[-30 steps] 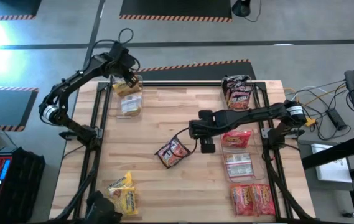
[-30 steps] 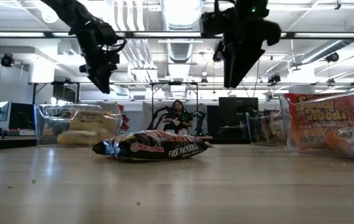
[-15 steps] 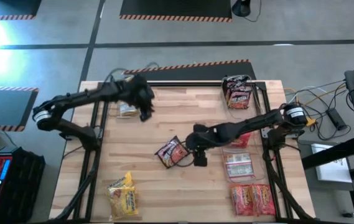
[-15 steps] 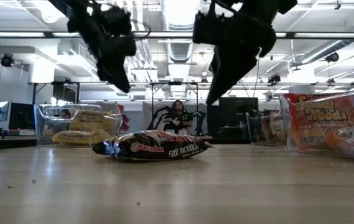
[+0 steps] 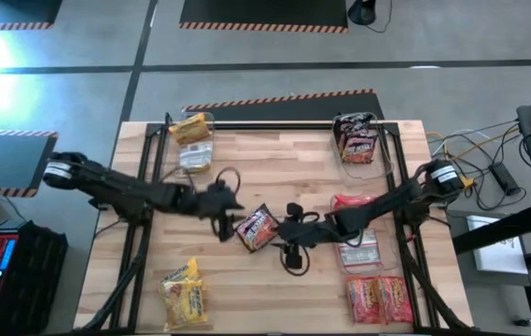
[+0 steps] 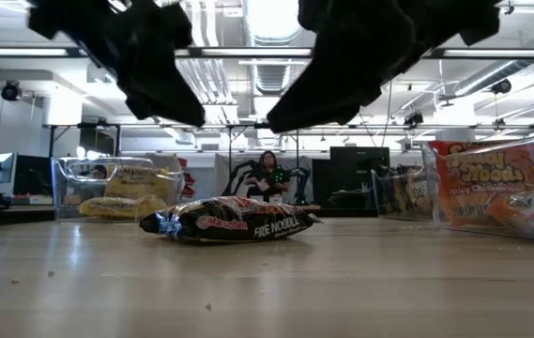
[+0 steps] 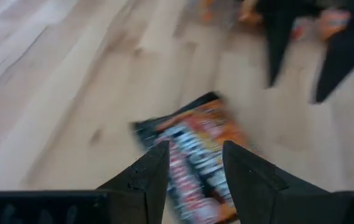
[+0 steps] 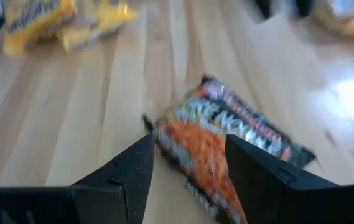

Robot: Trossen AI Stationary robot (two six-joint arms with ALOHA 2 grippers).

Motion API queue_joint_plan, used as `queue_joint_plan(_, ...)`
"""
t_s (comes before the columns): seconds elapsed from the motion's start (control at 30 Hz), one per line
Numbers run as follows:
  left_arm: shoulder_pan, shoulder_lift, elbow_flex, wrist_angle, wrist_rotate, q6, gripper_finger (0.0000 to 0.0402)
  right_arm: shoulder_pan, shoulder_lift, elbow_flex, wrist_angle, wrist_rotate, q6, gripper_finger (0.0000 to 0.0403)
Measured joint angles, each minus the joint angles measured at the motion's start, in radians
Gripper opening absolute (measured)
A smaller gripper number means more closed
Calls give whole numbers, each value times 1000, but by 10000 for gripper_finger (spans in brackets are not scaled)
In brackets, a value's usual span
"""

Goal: Sort Maruchan noodles
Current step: Put the black noodle pack into the top right transparent bin

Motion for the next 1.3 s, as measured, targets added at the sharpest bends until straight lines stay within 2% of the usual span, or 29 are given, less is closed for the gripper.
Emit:
queue_joint_plan(0.2,-230,20,-18,97,-224,-116,132,35,64,-13,154,45,109,187)
queue_joint_plan(0.4,-353,61,-19,100,-406,-377,132,63,184,67,126,95,163,187)
queue_joint_plan(0.6,-371,140,-19,95,-418,-510,132,63,269,180,-26,103,172,187)
queue_joint_plan(0.77,-374,199,-14,96,-528,-516,132,63,328,265,-167,183,174,187)
queue_joint_plan(1.0,-390,197,-13,100,-671,-491,132,61,386,331,-226,212,162,187)
queue_joint_plan(1.3,-393,184,-13,74,-660,-469,132,56,393,331,-318,174,177,187)
